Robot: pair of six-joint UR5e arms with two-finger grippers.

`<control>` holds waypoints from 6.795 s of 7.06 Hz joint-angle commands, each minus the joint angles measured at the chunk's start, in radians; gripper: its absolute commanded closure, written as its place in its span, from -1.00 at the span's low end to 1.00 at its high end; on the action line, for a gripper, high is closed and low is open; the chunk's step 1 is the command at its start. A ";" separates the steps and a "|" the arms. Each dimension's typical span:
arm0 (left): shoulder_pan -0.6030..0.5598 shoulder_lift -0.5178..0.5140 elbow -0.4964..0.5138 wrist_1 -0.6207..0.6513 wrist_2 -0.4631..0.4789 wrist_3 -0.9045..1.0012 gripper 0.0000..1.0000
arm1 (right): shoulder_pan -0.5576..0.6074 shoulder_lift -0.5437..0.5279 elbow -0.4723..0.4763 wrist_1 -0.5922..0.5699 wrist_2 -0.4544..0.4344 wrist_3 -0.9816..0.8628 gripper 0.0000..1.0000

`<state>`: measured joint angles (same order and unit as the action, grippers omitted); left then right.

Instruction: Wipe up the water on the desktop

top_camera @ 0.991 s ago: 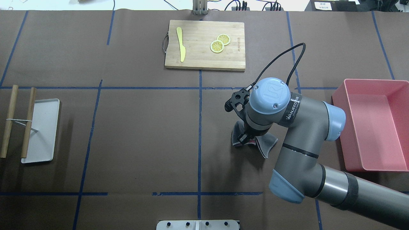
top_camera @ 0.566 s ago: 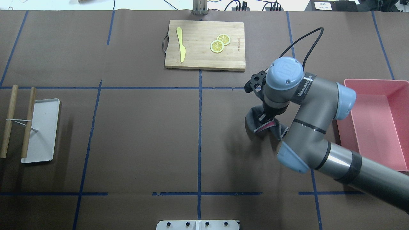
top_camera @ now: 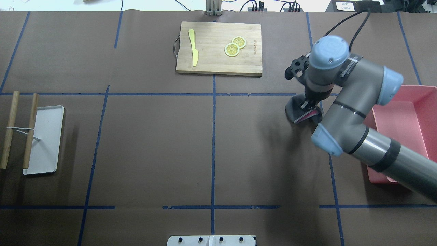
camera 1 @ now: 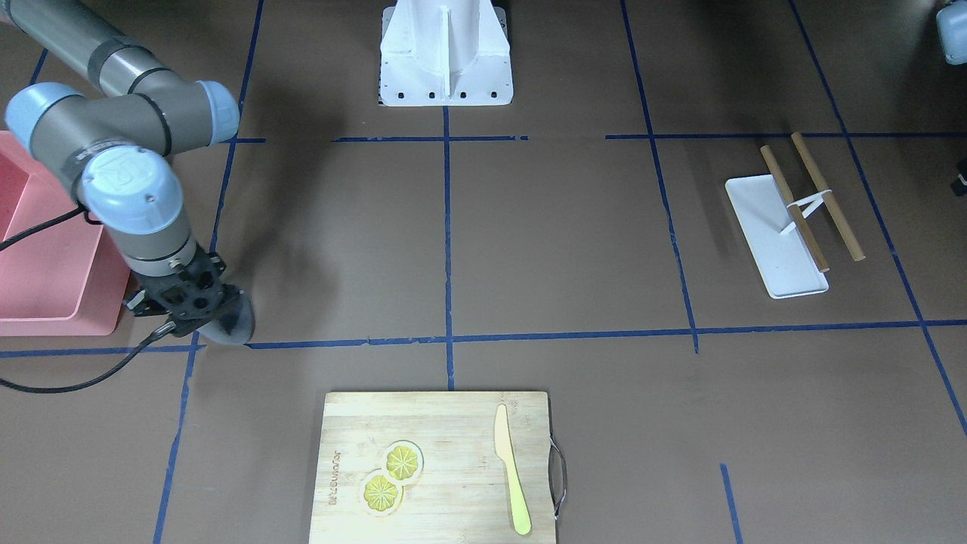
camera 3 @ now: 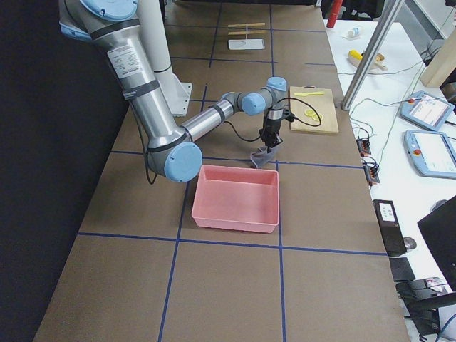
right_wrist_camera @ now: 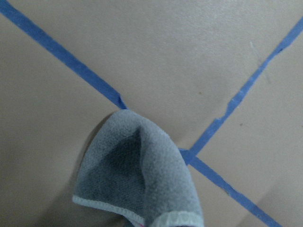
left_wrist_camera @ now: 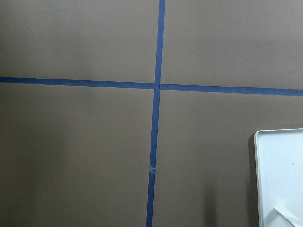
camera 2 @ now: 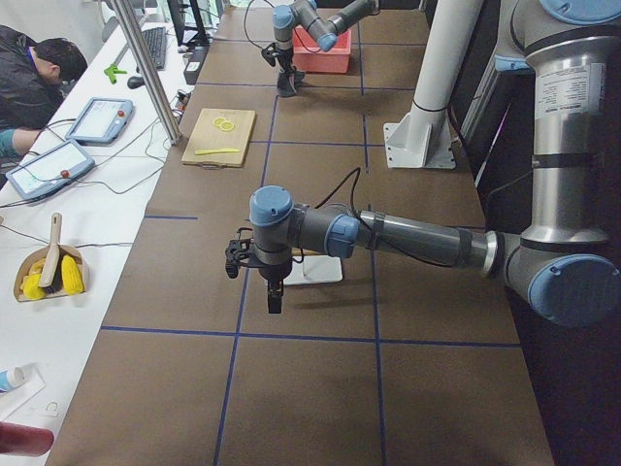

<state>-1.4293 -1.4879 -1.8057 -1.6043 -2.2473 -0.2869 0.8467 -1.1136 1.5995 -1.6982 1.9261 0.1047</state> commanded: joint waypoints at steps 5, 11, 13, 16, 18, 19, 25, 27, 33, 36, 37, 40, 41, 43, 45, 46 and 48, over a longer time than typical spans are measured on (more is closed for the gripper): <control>0.001 -0.012 0.020 -0.002 0.003 0.000 -1.00 | -0.231 0.008 0.146 0.005 0.033 0.296 0.99; 0.001 -0.034 0.026 -0.003 0.002 0.002 -1.00 | -0.442 0.090 0.201 0.008 0.028 0.592 0.98; 0.001 -0.037 0.023 -0.003 0.002 0.000 -1.00 | -0.404 0.087 0.194 0.006 0.021 0.589 1.00; 0.001 -0.038 0.019 -0.002 0.000 -0.002 -1.00 | -0.266 0.068 0.136 0.006 0.021 0.532 1.00; 0.001 -0.038 0.019 -0.002 0.000 0.000 -1.00 | -0.160 0.060 0.140 0.000 0.046 0.483 1.00; 0.001 -0.038 0.020 -0.002 0.000 -0.002 -1.00 | -0.093 0.046 0.187 -0.011 0.100 0.483 1.00; 0.001 -0.037 0.025 -0.002 0.000 0.000 -1.00 | 0.213 -0.188 0.640 -0.580 0.179 0.094 0.92; 0.001 -0.032 0.031 -0.002 0.002 0.003 -1.00 | 0.317 -0.363 0.642 -0.521 0.176 -0.101 0.93; 0.004 -0.032 0.066 -0.005 0.002 0.012 -1.00 | 0.339 -0.456 0.467 -0.242 0.248 -0.121 -0.84; 0.004 -0.032 0.069 -0.006 0.002 0.012 -1.00 | 0.371 -0.460 0.459 -0.242 0.260 -0.119 -1.00; 0.004 -0.032 0.077 -0.006 0.002 0.014 -1.00 | 0.423 -0.462 0.451 -0.242 0.307 -0.120 -1.00; 0.004 -0.038 0.109 0.001 0.000 0.059 -1.00 | 0.550 -0.463 0.352 -0.116 0.412 -0.125 -1.00; 0.004 -0.044 0.156 0.006 -0.017 0.149 -1.00 | 0.599 -0.466 0.242 0.008 0.436 -0.126 -1.00; -0.061 -0.069 0.265 -0.002 -0.116 0.251 -1.00 | 0.676 -0.502 0.078 0.231 0.532 -0.123 -1.00; -0.154 -0.069 0.253 0.009 -0.115 0.261 -1.00 | 0.704 -0.490 0.045 0.261 0.545 -0.120 -1.00; -0.155 -0.069 0.246 0.009 -0.112 0.261 -1.00 | 0.704 -0.498 0.036 0.259 0.524 -0.117 -1.00; -0.155 -0.066 0.246 0.009 -0.114 0.253 -1.00 | 0.704 -0.523 -0.024 0.259 0.519 -0.120 -1.00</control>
<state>-1.5824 -1.5550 -1.5596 -1.5957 -2.3605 -0.0286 1.5494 -1.6250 1.6232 -1.4398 2.4493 -0.0138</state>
